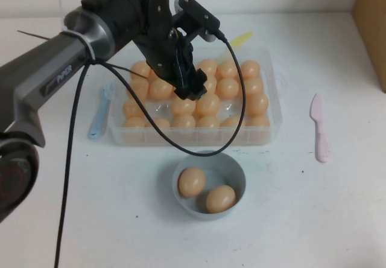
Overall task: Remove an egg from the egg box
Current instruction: Pick up the egg from the plastic box, then place the egg in the bowl
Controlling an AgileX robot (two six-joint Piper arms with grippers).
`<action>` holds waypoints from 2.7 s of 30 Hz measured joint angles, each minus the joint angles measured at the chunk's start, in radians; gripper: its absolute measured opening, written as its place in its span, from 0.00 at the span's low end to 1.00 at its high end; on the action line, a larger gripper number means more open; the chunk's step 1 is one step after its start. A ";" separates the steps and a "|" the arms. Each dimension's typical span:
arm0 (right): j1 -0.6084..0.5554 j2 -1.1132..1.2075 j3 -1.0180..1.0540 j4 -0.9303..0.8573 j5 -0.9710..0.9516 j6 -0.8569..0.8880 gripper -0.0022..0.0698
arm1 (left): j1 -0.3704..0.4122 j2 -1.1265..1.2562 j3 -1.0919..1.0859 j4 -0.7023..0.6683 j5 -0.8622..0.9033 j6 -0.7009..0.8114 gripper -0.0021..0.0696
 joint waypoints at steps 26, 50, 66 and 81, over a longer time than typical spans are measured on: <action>0.000 0.000 0.000 0.000 0.000 0.000 0.01 | 0.022 0.145 0.000 -0.002 -0.110 0.020 0.68; 0.000 0.000 0.000 0.000 0.000 0.000 0.01 | 0.011 0.074 0.000 0.015 -0.115 -0.032 0.50; 0.000 0.000 0.000 0.000 0.000 0.000 0.01 | -0.157 -0.124 0.065 0.037 0.233 -0.046 0.50; 0.000 0.000 0.000 0.000 0.001 0.000 0.01 | -0.219 -0.222 0.466 -0.085 -0.103 0.021 0.50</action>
